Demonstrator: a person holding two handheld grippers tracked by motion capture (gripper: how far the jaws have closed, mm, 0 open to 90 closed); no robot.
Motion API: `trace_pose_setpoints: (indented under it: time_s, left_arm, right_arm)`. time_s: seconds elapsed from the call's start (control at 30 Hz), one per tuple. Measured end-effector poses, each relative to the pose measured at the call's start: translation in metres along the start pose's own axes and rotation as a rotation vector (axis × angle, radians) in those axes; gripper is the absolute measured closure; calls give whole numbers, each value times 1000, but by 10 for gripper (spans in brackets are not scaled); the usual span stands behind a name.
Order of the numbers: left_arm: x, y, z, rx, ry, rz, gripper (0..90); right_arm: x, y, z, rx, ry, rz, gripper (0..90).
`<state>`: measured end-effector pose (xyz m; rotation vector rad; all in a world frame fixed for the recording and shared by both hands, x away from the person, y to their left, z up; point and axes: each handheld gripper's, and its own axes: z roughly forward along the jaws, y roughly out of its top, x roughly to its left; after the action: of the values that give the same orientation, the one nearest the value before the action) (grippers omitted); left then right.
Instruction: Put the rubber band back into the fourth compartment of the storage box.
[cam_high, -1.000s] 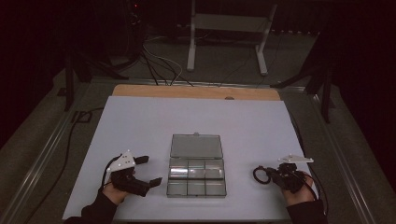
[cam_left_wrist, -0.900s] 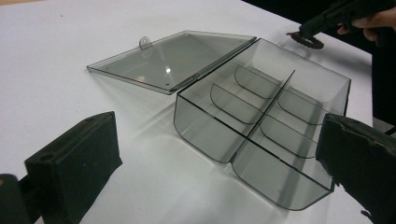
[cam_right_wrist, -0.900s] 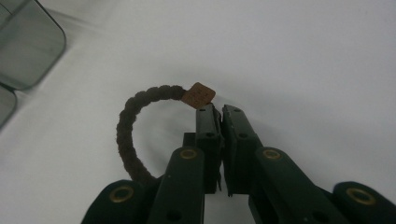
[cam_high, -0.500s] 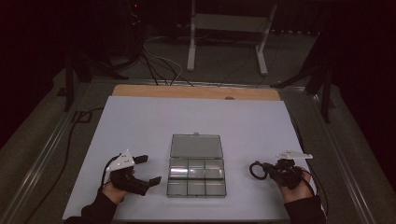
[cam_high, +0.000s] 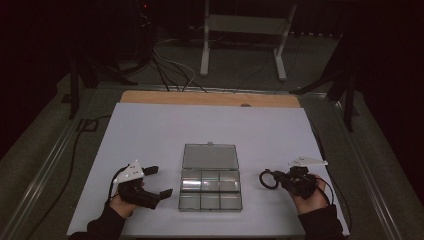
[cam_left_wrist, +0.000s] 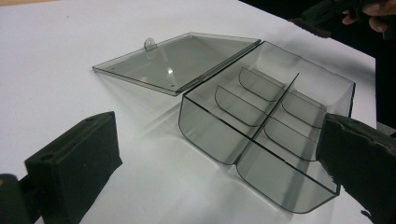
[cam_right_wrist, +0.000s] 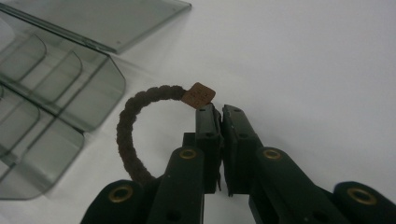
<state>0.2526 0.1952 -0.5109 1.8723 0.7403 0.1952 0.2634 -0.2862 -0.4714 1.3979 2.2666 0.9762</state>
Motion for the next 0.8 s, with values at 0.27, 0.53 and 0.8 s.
trace_pose_setpoints:
  time_s: [0.27,0.53,0.8]
  left_arm:
    - [0,0,0,-2,0,1,7]
    - [0,0,-1,-4,0,-3,7]
    - [0,0,-1,-5,1,0,7]
  right_arm:
    - [11,12,4,-11,25,-23,852]
    - [26,25,10,-16,53,-59,852]
    - [43,36,19,-9,89,-97,852]
